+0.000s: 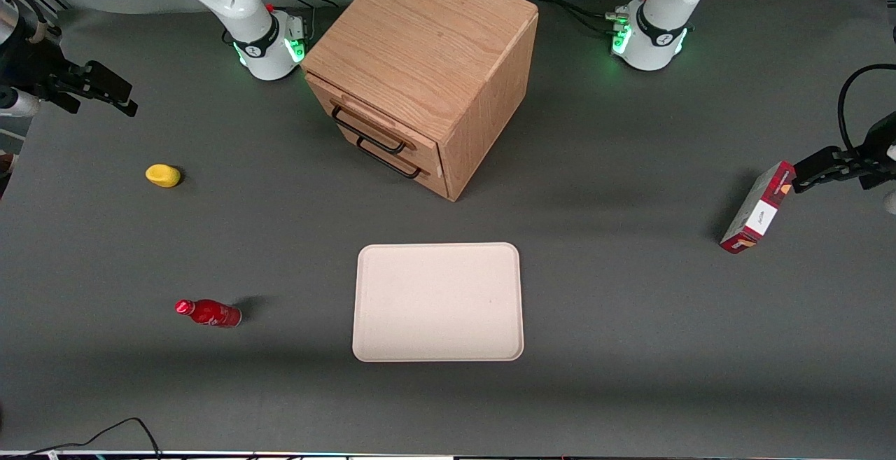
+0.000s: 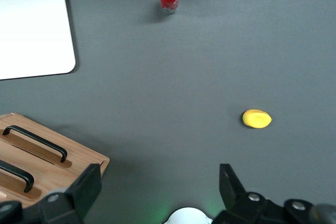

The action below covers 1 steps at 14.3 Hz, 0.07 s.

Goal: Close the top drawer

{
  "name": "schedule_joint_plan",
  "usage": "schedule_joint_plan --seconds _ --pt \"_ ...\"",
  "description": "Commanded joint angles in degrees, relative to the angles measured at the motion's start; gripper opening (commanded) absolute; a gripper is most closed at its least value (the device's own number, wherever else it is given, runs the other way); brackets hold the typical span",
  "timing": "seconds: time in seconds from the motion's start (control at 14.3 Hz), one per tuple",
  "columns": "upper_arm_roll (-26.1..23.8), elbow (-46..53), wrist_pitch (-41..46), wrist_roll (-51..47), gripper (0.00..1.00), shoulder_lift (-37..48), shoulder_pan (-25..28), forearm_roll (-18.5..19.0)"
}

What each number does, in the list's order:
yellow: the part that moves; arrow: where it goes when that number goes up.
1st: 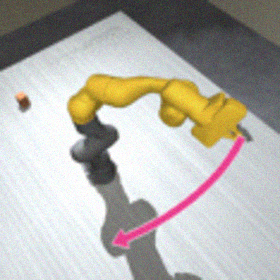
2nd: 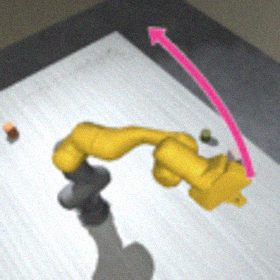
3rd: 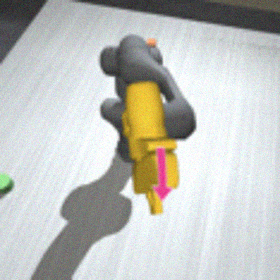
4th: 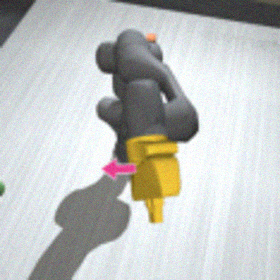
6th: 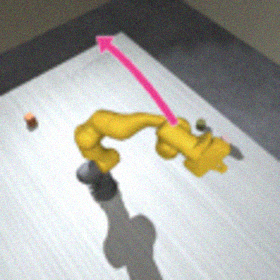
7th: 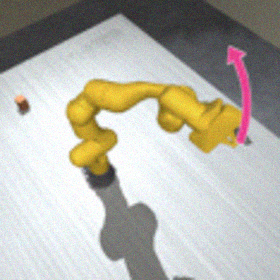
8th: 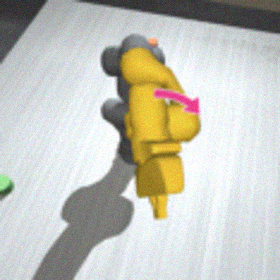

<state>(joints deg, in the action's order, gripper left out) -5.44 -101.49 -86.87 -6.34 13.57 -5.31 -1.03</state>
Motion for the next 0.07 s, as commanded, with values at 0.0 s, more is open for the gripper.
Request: schedule_joint_plan --seconds 0.0 --pt "0.08 1.64 -0.15 -1.57 1.00 -0.74 0.30 1.30"
